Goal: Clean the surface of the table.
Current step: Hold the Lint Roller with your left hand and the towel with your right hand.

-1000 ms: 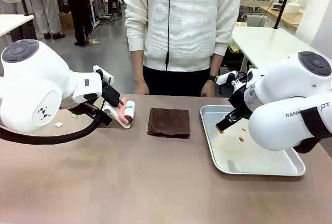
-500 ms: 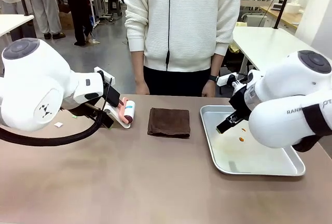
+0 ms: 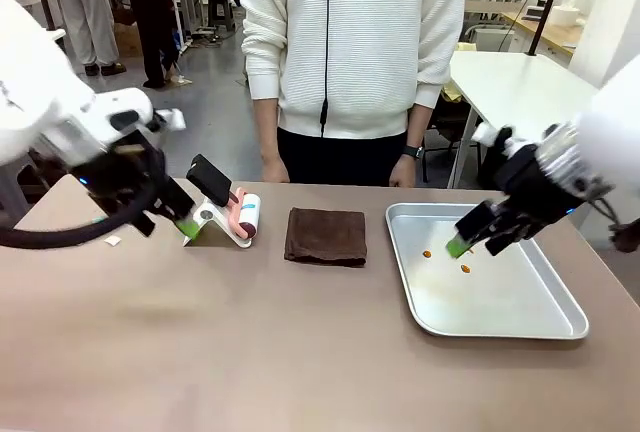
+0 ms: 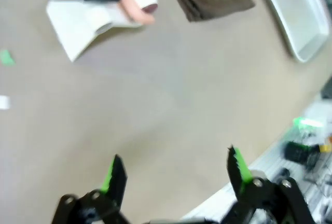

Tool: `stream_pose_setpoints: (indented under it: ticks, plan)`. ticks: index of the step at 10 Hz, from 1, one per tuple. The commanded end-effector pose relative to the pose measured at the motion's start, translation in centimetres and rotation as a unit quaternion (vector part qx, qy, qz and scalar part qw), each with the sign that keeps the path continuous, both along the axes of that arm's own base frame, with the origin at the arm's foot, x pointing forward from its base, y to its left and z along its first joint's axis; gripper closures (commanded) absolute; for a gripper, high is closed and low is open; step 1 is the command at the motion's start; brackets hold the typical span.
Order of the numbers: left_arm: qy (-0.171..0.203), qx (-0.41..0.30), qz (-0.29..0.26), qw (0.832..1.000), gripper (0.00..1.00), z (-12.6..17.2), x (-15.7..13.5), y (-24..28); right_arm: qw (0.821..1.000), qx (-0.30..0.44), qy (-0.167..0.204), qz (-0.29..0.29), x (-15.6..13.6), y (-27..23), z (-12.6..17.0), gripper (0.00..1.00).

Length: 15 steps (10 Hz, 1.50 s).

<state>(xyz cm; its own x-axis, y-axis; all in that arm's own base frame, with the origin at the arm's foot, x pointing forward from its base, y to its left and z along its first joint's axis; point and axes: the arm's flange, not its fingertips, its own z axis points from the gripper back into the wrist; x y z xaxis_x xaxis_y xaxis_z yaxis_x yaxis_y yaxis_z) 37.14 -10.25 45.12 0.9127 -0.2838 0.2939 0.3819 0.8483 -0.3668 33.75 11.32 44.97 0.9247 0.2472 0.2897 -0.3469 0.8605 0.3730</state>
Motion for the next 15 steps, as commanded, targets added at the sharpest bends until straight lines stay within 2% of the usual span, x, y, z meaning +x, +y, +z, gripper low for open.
stream_pose_setpoints:
  ticks: [1,2,3,4,6,7,9,11,13,14,15]
  plan:
    - [-0.031,-0.109,0.039,0.993,0.0,1.7,-2.1,6.0,0.993,0.102,-0.024,-0.054,-5.0,-4.6,0.3,0.0]
    - [-0.05,-0.156,0.07,0.984,0.0,2.2,-3.5,9.8,0.983,0.153,-0.05,-0.084,-7.6,-7.5,0.5,0.0]
    - [-0.067,-0.203,0.103,0.971,0.0,2.2,-5.1,13.6,0.966,0.2,-0.084,-0.14,-10.1,-10.7,0.4,0.0]
    - [-0.091,-0.252,0.164,0.949,0.0,1.8,-7.1,17.6,0.949,0.224,-0.094,-0.199,-11.8,-14.3,-0.5,0.0]
    - [-0.102,-0.305,0.237,0.917,0.0,0.2,-9.8,22.8,0.918,0.284,-0.075,-0.266,-12.5,-22.0,-2.0,0.0]
    - [-0.091,-0.324,0.258,0.906,0.0,-1.2,-10.5,24.7,0.908,0.302,-0.077,-0.28,-12.3,-25.1,-2.9,0.0]
    - [-0.072,-0.305,0.325,0.893,0.0,-5.9,-11.1,28.2,0.89,0.338,-0.044,-0.303,-10.7,-31.1,-5.9,0.0]
    - [-0.061,-0.328,0.344,0.878,0.0,-8.0,-11.5,28.8,0.858,0.393,-0.028,-0.329,-9.5,-34.6,-8.8,0.0]
    - [-0.056,-0.329,0.345,0.878,0.0,-8.3,-11.2,28.1,0.847,0.397,-0.032,-0.352,-8.9,-35.0,-10.1,0.0]
    - [-0.059,-0.314,0.344,0.883,0.0,-8.0,-10.9,27.8,0.842,0.386,-0.061,-0.371,-9.1,-35.1,-10.1,0.0]
    - [-0.039,-0.322,0.356,0.877,0.0,-6.6,-7.6,34.6,0.85,0.389,-0.017,-0.354,-9.7,-36.3,-9.8,0.0]
